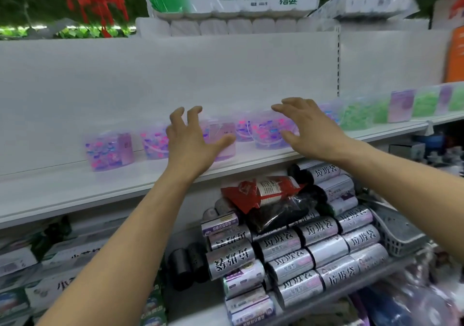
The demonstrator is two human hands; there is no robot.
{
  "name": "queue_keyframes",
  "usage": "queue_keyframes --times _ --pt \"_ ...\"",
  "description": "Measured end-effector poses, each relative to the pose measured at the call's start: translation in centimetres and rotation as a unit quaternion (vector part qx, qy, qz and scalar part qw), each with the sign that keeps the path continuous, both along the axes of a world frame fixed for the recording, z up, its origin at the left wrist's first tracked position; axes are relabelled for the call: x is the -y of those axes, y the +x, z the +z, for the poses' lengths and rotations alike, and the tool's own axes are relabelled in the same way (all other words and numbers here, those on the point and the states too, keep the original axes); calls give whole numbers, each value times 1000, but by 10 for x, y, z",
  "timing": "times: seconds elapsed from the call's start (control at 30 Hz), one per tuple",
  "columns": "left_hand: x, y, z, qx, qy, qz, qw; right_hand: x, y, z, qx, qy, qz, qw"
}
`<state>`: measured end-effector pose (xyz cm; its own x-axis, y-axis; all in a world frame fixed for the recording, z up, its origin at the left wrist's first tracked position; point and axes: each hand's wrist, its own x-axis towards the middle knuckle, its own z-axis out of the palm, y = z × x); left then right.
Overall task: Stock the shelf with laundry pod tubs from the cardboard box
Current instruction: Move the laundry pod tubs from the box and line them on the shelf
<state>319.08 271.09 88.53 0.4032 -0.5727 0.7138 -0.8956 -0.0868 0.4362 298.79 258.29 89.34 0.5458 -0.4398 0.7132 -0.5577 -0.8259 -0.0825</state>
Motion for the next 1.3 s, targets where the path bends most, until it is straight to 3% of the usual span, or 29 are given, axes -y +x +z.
queue_keyframes --times 0.13,0.23,0.33,0.57,0.77,1.0,1.3 --pt "-6 -45 -14 135 -118 -5 984 -6 -32 -12 58 -18 0 998" --pt "-3 -84 -35 210 -113 -23 971 -4 -73 -32 98 -25 -10 995" --pt "20 -125 -58 219 -74 -73 970 8 -123 -55 111 -16 -43 993" --pt "119 -256 -101 154 44 -211 964 54 -283 -105 -3 27 -167 986" --pt "213 -411 -150 118 115 -295 941 104 -467 -136 -60 135 -295 944" --pt "300 -568 -228 57 246 -390 886 158 -653 -205 -49 323 -387 862" --pt "428 -683 -299 -55 392 -454 798 249 -763 -308 -6 449 -398 800"
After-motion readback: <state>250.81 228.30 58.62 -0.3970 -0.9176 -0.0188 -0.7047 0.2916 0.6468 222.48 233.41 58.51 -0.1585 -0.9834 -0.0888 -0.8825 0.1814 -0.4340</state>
